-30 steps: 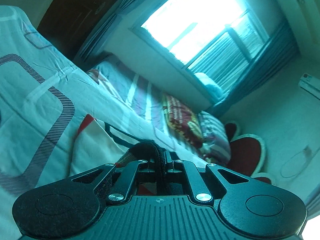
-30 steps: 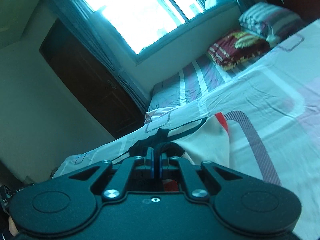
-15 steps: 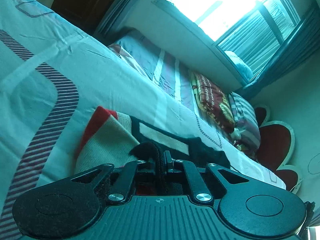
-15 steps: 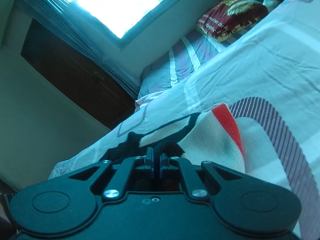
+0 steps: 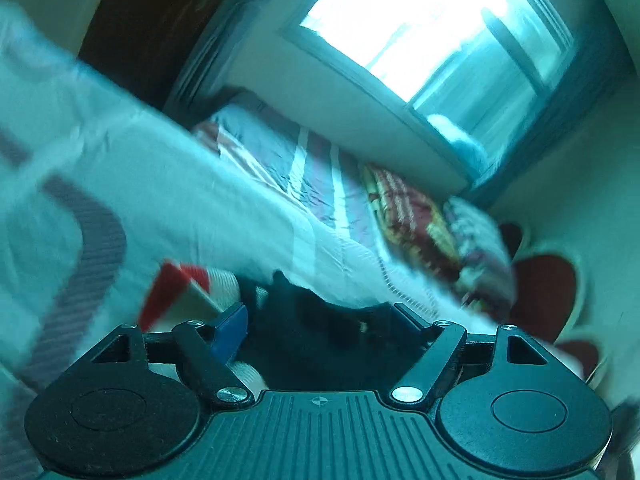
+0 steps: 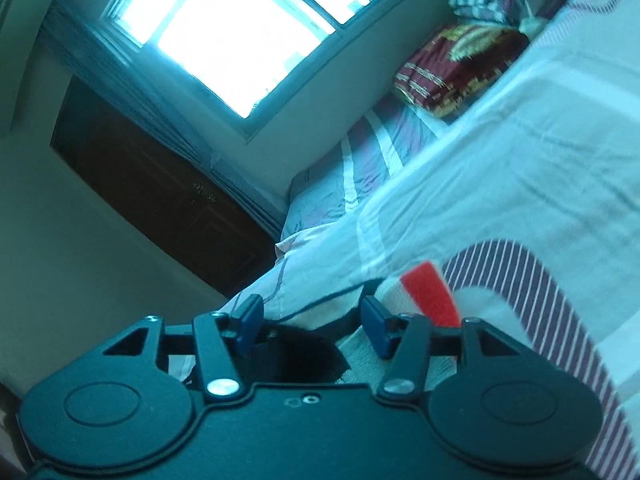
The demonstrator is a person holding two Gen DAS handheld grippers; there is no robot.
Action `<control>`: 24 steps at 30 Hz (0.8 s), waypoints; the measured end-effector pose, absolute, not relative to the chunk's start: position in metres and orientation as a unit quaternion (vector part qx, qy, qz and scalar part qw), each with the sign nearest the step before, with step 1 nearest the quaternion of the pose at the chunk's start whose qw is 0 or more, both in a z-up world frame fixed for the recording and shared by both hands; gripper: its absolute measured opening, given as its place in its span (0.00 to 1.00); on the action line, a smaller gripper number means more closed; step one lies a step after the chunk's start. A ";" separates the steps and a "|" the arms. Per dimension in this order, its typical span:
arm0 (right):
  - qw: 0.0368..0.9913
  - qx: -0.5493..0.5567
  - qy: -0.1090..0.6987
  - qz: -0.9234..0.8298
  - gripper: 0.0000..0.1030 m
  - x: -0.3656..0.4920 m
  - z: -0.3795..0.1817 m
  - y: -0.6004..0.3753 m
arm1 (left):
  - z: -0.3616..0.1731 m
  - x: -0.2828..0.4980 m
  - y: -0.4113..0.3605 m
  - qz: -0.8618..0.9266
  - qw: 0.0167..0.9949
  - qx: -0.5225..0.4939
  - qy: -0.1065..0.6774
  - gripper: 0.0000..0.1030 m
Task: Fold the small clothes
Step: 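Lift the hem with both tools and fold it toward the collar, then lay the hem onto the collar and open both tools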
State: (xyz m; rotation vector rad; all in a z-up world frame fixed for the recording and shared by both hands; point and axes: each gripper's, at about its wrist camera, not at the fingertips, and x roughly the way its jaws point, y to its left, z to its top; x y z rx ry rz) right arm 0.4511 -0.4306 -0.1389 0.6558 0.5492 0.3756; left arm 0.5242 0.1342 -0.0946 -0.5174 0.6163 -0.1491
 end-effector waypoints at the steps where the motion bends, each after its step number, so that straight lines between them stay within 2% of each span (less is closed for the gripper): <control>1: 0.899 0.294 0.267 0.185 0.52 0.451 -0.135 -0.428 | -0.091 0.527 0.132 -0.065 0.924 -0.212 0.310 0.74; 4: 0.915 0.208 0.289 0.187 0.51 0.458 -0.127 -0.414 | -0.090 0.535 0.124 -0.058 0.931 -0.112 0.343 0.74; 8: 0.920 0.127 0.311 0.199 0.51 0.467 -0.127 -0.389 | -0.099 0.544 0.110 -0.062 0.920 -0.024 0.386 0.68; 11: 0.919 0.072 0.333 0.197 0.51 0.475 -0.132 -0.367 | -0.100 0.540 0.093 -0.058 0.925 0.028 0.375 0.68; 12: 0.921 0.049 0.334 0.195 0.51 0.475 -0.133 -0.360 | -0.098 0.538 0.092 -0.058 0.926 0.027 0.372 0.62; 13: 0.922 0.021 0.336 0.191 0.43 0.474 -0.133 -0.352 | -0.097 0.537 0.092 -0.065 0.927 0.021 0.368 0.47; 14: 0.922 -0.009 0.336 0.194 0.34 0.475 -0.132 -0.345 | -0.096 0.535 0.090 -0.068 0.928 0.019 0.365 0.37; 15: 0.921 -0.032 0.334 0.197 0.15 0.474 -0.132 -0.337 | -0.095 0.534 0.087 -0.070 0.930 0.026 0.360 0.32; 16: 0.920 -0.046 0.333 0.200 0.08 0.473 -0.131 -0.331 | -0.095 0.534 0.081 -0.067 0.931 0.036 0.357 0.29; 18: 0.926 -0.063 0.316 0.195 0.07 0.467 -0.129 -0.326 | -0.093 0.534 0.076 -0.060 0.933 0.048 0.351 0.23; 19: 0.931 -0.061 0.308 0.188 0.07 0.464 -0.128 -0.326 | -0.090 0.532 0.076 -0.056 0.936 0.049 0.345 0.15; 20: 0.935 -0.055 0.299 0.180 0.06 0.464 -0.126 -0.331 | -0.086 0.531 0.078 -0.054 0.939 0.044 0.338 0.12; 24: 0.951 -0.038 0.266 0.153 0.06 0.458 -0.116 -0.350 | -0.090 0.528 0.075 -0.036 0.946 0.079 0.312 0.10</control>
